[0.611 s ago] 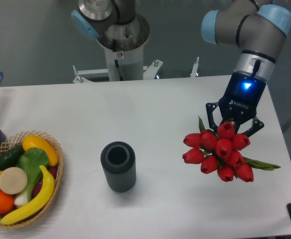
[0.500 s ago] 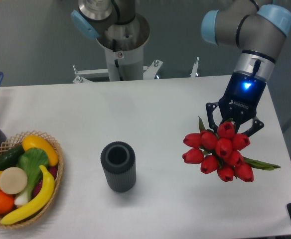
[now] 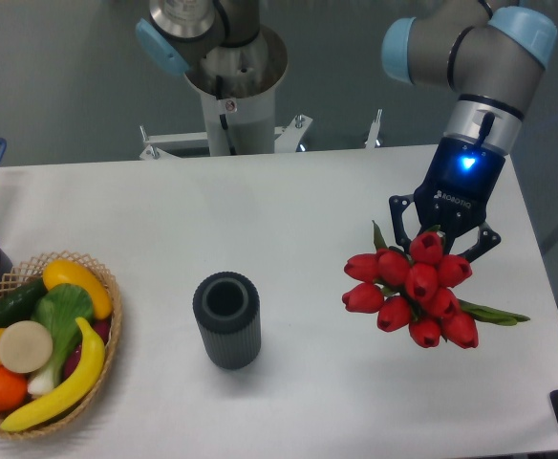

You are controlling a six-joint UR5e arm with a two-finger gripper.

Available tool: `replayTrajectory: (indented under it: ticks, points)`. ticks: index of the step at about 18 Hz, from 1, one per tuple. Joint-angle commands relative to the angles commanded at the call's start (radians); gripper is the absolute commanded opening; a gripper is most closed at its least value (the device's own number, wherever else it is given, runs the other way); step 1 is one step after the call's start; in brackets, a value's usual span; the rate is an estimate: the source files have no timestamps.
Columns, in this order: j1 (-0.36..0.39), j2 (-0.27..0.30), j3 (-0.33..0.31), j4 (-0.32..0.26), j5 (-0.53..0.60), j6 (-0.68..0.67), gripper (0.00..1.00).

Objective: Insert the flowers into the vase
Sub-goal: 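Carry the red tulip bunch with the gripper over the black vase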

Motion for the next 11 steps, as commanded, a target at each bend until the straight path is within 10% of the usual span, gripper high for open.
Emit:
replayTrajectory:
  ticks: [11]
  points:
    - [-0.038, 0.026, -0.139, 0.028, -0.386, 0.101, 0.26]
